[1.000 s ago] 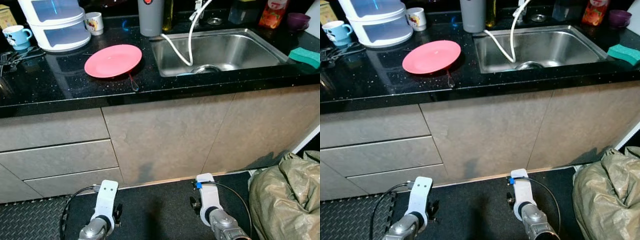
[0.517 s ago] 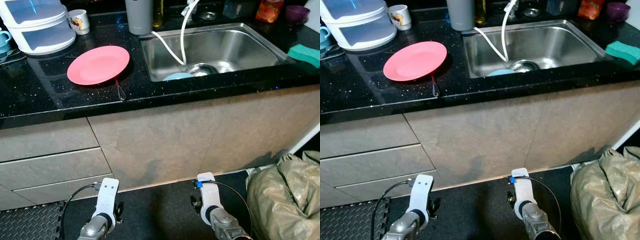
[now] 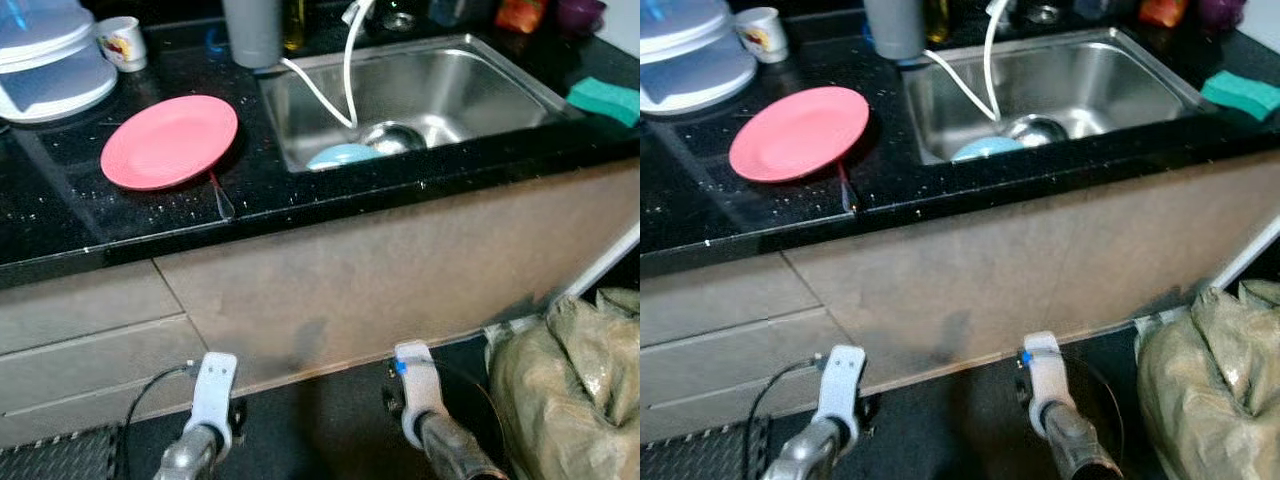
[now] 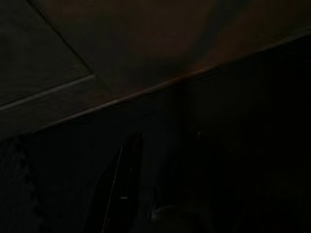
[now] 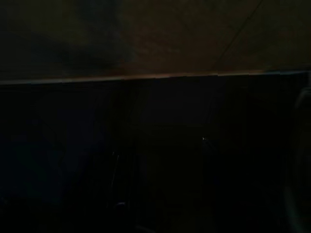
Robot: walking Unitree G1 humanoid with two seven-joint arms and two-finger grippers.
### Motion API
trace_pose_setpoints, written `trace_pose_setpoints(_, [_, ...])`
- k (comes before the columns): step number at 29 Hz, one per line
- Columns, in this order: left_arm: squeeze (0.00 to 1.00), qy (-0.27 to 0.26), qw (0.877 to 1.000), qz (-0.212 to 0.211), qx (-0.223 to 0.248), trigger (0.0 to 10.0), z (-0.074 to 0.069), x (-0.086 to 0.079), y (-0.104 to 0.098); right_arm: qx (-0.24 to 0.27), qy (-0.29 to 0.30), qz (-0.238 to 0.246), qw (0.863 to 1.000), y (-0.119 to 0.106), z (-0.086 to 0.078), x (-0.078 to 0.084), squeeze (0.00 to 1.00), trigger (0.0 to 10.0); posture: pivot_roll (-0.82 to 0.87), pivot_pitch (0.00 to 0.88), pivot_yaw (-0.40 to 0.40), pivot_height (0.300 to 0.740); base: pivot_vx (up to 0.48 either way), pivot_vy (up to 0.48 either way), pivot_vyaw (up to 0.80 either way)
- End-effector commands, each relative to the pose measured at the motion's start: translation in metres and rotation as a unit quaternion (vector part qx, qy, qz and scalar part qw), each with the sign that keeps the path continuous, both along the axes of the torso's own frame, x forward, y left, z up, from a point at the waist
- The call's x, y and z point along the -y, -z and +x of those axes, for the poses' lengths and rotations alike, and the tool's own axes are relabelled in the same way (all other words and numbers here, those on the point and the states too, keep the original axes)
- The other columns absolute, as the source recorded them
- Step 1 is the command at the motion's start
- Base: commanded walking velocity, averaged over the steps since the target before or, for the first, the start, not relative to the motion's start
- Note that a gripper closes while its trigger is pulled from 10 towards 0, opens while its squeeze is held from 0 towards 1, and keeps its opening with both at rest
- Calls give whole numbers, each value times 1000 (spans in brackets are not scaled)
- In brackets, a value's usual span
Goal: Kitchen organization
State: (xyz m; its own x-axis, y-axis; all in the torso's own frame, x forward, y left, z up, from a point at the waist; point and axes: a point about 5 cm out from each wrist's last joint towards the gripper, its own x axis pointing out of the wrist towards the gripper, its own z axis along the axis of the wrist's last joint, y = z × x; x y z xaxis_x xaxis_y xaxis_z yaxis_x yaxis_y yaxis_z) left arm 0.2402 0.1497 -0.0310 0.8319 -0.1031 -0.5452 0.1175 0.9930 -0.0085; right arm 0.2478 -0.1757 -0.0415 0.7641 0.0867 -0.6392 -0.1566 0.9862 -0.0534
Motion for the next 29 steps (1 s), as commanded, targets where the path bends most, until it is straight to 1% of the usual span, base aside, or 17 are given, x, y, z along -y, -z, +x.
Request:
trace_pose_setpoints(1, [0, -13, 1000, 6, -21, 10000, -10, -10, 8, 4, -5, 14, 1000, 0, 1, -11, 0, 10000, 4, 103, 26, 740, 285, 0, 0])
trace_pose_setpoints(18, [0, -9, 1000, 4, -18, 10000, -7, -8, 6, 6, -2, 16, 1000, -1, 3, -11, 0, 10000, 6, 100, 31, 740, 278, 0, 0])
trace_pose_setpoints(22, [0, -8, 1000, 4, -21, 10000, -9, -7, 8, -3, -19, 24, 1000, 1, 0, -13, 0, 10000, 6, 98, 30, 740, 274, 0, 0])
trace_pose_setpoints(23, [0, -6, 1000, 6, -25, 10000, -12, -8, 10, -13, -49, 21, 998, 4, -4, -17, 0, 10000, 7, 100, 29, 740, 270, 0, 0])
trace_pose_setpoints(24, [0, -5, 1000, 7, -27, 10000, -13, -9, 10, -16, -60, 19, 998, 5, -5, -18, 0, 10000, 7, 100, 28, 740, 270, 0, 0])
trace_pose_setpoints(27, [0, -5, 1000, 8, -29, 10000, -14, -9, 11, -18, -65, 17, 998, 5, -6, -19, 0, 10000, 7, 100, 28, 740, 270, 0, 0])
trace_pose_setpoints(29, [0, -8, 999, 9, -32, 10000, -16, -11, 12, -25, -74, 16, 997, 7, -8, -21, 0, 10000, 7, 102, 27, 740, 261, 0, 800])
